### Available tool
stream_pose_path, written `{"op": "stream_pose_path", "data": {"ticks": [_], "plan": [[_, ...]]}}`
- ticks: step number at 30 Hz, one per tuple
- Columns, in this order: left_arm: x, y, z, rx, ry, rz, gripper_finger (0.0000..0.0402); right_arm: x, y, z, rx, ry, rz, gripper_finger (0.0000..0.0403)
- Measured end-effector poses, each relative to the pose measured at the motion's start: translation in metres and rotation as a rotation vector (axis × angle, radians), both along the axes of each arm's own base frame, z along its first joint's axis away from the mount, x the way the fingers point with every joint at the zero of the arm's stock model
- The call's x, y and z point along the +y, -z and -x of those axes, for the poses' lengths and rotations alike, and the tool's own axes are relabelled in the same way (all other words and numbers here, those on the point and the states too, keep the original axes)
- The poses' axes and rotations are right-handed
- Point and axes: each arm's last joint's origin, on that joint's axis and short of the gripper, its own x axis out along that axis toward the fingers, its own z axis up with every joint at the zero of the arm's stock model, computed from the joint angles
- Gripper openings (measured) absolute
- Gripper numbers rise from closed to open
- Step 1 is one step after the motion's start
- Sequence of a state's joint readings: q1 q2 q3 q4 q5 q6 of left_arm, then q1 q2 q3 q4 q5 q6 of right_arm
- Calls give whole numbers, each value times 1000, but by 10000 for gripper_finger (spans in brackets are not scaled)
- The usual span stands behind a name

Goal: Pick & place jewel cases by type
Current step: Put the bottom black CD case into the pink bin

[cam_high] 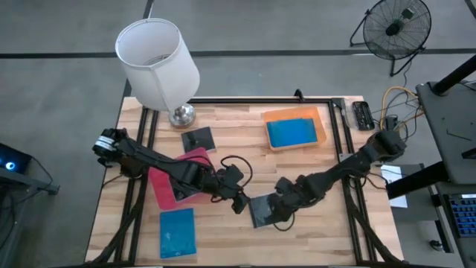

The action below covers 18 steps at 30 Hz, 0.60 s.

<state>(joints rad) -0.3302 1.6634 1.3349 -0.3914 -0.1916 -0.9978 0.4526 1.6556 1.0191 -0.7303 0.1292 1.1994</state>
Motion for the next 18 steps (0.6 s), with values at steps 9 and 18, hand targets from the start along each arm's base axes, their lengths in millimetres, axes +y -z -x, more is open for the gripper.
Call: {"op": "stream_pose_path", "data": {"ticks": [9,18], "plan": [[-6,37,2,-153,-194,315,257,8,-34,23,-92,119,-90,130],[-22,50,15,-187,-468,475,257,21,-45,38,-194,219,-78,184]]}}
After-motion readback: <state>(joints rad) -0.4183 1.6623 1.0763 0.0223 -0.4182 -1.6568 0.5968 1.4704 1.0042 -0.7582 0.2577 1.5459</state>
